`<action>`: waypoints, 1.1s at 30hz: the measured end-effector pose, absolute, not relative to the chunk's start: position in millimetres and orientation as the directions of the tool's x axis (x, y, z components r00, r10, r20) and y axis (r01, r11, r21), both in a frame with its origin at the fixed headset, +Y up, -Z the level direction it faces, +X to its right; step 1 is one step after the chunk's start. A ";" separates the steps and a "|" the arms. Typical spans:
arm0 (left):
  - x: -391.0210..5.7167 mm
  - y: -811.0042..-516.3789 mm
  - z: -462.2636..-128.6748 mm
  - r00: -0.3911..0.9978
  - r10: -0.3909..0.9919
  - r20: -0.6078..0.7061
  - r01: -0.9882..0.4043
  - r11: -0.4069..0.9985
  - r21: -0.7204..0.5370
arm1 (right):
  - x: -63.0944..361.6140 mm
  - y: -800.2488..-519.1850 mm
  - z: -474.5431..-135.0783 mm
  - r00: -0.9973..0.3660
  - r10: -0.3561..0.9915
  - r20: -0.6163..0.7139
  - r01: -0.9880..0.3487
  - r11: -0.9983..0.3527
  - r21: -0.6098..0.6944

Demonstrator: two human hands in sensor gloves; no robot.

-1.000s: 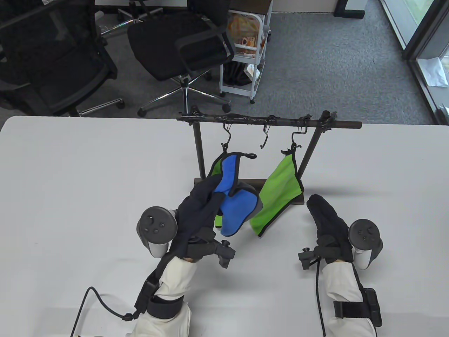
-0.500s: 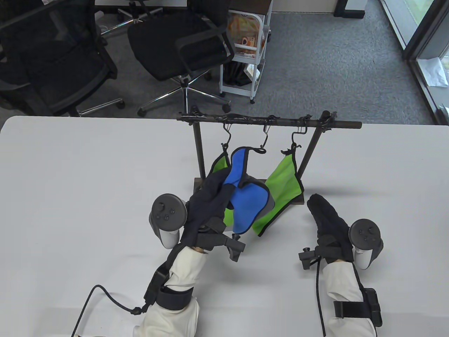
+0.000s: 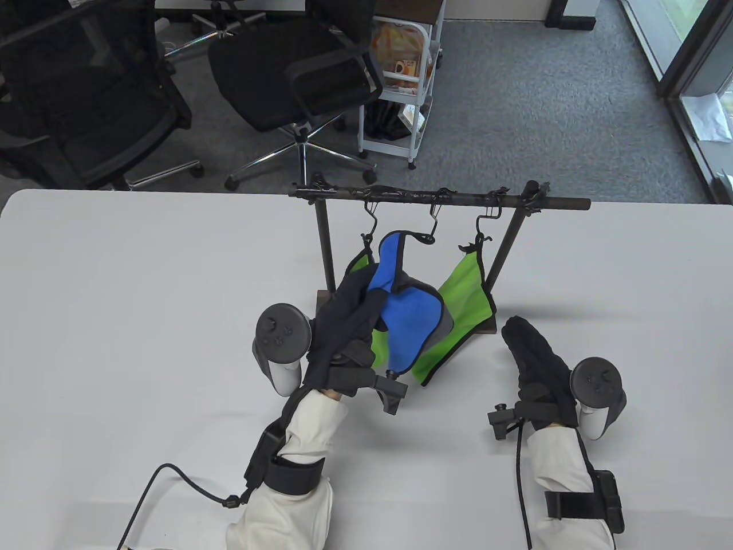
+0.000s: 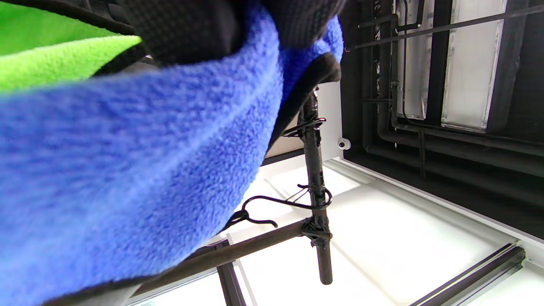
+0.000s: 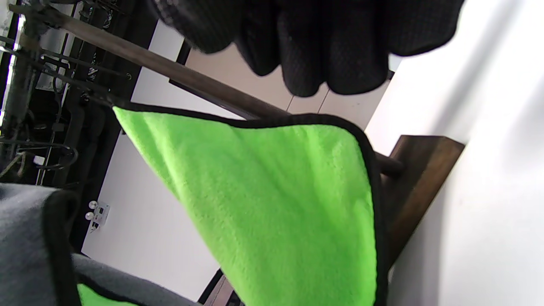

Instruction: Hook hand towel onto s-hook

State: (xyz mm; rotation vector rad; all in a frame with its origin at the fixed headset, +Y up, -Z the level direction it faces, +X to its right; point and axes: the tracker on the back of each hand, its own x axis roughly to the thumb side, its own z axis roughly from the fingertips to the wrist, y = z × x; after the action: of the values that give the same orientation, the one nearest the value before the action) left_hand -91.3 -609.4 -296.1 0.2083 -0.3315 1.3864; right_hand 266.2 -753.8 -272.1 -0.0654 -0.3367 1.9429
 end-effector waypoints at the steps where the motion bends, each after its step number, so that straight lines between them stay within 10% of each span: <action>1: -91.1 -609.9 -297.4 0.148 0.927 0.344 -0.984 0.174 -0.047 | 266.2 -753.8 -272.1 -0.389 0.914 0.111 -0.898 -0.351 -0.264; 33: -80.9 -665.1 -310.3 0.232 0.947 0.224 -0.965 0.253 -0.072 | 266.3 -753.9 -272.2 -0.388 0.915 0.110 -0.899 -0.349 -0.265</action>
State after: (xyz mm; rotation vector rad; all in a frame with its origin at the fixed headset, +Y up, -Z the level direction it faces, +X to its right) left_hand -80.9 -665.1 -310.3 0.0877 -0.2408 1.3156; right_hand 266.3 -753.9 -272.2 -0.0671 -0.3359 1.9405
